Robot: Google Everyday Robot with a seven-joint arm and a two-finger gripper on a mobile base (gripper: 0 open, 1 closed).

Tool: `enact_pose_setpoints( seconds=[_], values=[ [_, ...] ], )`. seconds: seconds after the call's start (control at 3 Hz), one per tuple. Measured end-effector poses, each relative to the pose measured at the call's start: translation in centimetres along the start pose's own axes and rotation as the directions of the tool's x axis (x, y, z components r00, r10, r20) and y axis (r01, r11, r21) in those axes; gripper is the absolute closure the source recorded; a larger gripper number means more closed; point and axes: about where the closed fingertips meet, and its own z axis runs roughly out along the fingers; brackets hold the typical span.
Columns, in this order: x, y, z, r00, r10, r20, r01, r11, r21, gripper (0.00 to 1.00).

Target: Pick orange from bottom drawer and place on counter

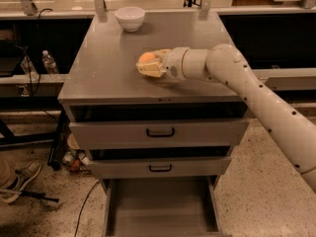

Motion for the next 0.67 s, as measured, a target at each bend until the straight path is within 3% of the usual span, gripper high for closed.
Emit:
enact_pose_setpoints(
  seconds=[0.33, 0.67],
  values=[
    [0.6, -0.4, 1.4, 1.000, 0.014, -0.021, -0.014, 0.9999, -0.006, 1.00],
    [1.1, -0.7, 2.5, 0.999, 0.038, -0.029, -0.038, 0.9992, -0.012, 0.74]
  ],
)
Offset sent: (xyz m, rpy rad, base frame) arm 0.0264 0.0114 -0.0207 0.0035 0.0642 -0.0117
